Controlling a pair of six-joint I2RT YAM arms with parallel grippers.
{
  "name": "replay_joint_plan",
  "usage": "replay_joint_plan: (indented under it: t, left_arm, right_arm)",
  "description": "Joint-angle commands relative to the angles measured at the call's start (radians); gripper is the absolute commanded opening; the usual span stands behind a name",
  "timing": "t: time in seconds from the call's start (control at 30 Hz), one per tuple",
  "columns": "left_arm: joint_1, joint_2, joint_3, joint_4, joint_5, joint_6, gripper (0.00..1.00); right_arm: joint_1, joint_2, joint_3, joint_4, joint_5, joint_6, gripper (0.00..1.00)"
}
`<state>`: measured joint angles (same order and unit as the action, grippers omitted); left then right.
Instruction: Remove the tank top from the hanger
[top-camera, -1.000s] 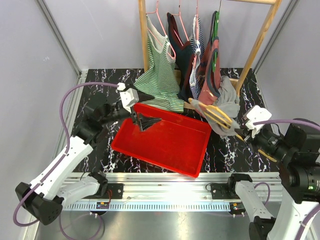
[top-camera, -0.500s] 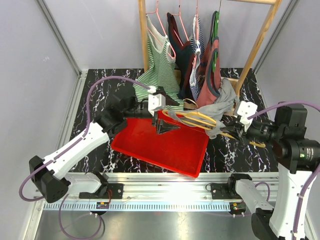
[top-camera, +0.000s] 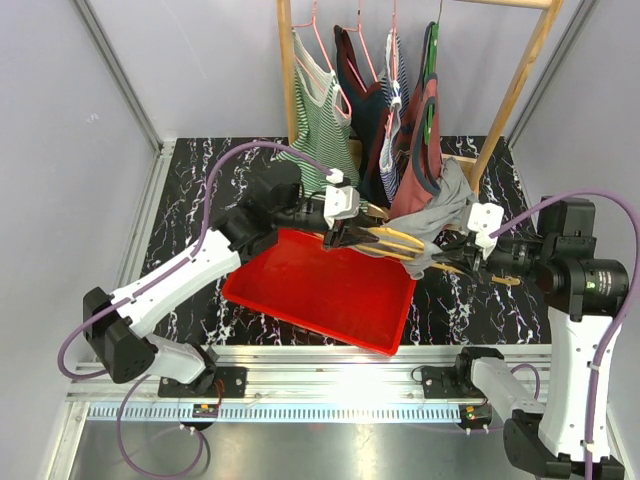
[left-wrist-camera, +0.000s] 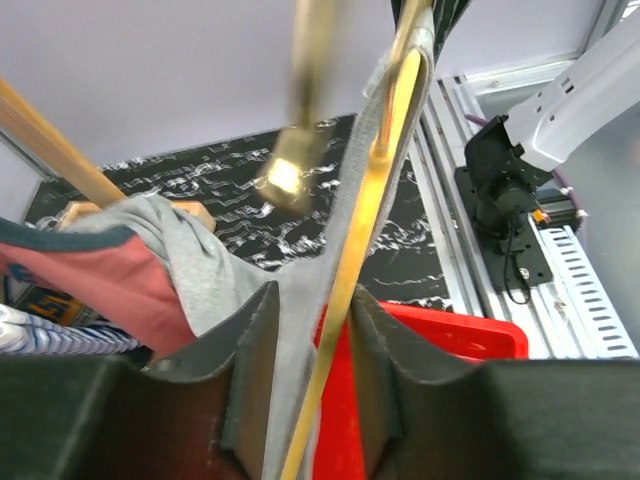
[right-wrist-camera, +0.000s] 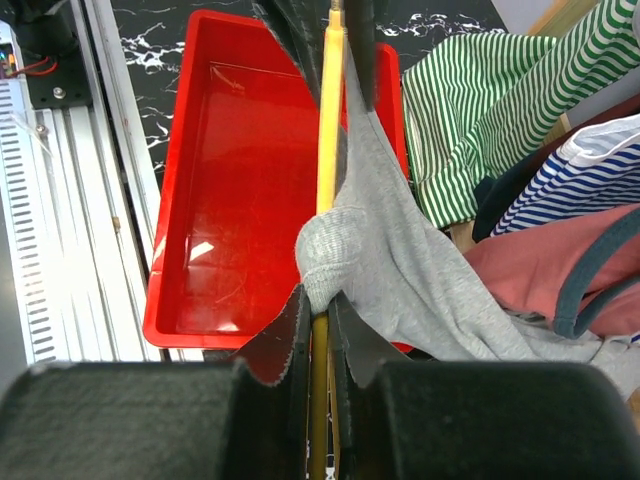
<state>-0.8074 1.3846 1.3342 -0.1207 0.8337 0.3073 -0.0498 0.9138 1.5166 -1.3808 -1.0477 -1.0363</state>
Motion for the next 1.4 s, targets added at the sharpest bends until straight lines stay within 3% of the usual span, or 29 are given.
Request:
replay_joint_plan:
  t: [0.0, 0.03, 0.17, 0.3, 0.37, 0.4, 0.6, 0.83, 1.37]
  left_arm:
    - [-0.009, 0.017, 0.043, 0.004, 0.025, 0.027, 0.08]
    - [-0.010, 0.019, 0.042, 0.007, 0.016, 0.023, 0.00]
    - [-0.010, 0.013, 0.026, 0.026, -0.007, -0.016, 0.00]
    - [-0.010, -0.007, 0.026, -0.023, -0.070, -0.040, 0.00]
    - [-0.009, -0.022, 0.023, -0.048, -0.105, -0.054, 0.00]
    - [-0.009, -0.028, 0.022, -0.066, -0.117, -0.060, 0.00]
    - [0.008, -0.131, -0.059, -0.033, -0.183, -0.183, 0.00]
    - [0.014, -0.208, -0.159, 0.053, -0.312, -0.376, 0.00]
    - [0.020, -0.113, -0.136, 0.157, -0.320, -0.626, 0.00]
  right_arm:
    - [0.008, 0.005, -0.002, -0.050, -0.090, -0.059, 0.00]
    - [0.008, 0.005, -0.006, -0.050, -0.092, -0.059, 0.00]
    - [0.008, 0.002, -0.012, 0.012, -0.051, 0.014, 0.03]
    - [0.008, -0.016, 0.011, 0.225, 0.073, 0.342, 0.62]
    - [0.008, -0.009, 0.027, 0.270, 0.129, 0.430, 0.72]
    - [0.008, -0.007, 0.048, 0.297, 0.139, 0.491, 0.85]
    - [0.007, 0.016, 0.119, 0.322, 0.230, 0.601, 0.91]
    - [0.005, 0.017, 0.145, 0.230, 0.268, 0.526, 0.93]
    - [0.005, 0.016, 0.220, 0.160, 0.270, 0.515, 0.95]
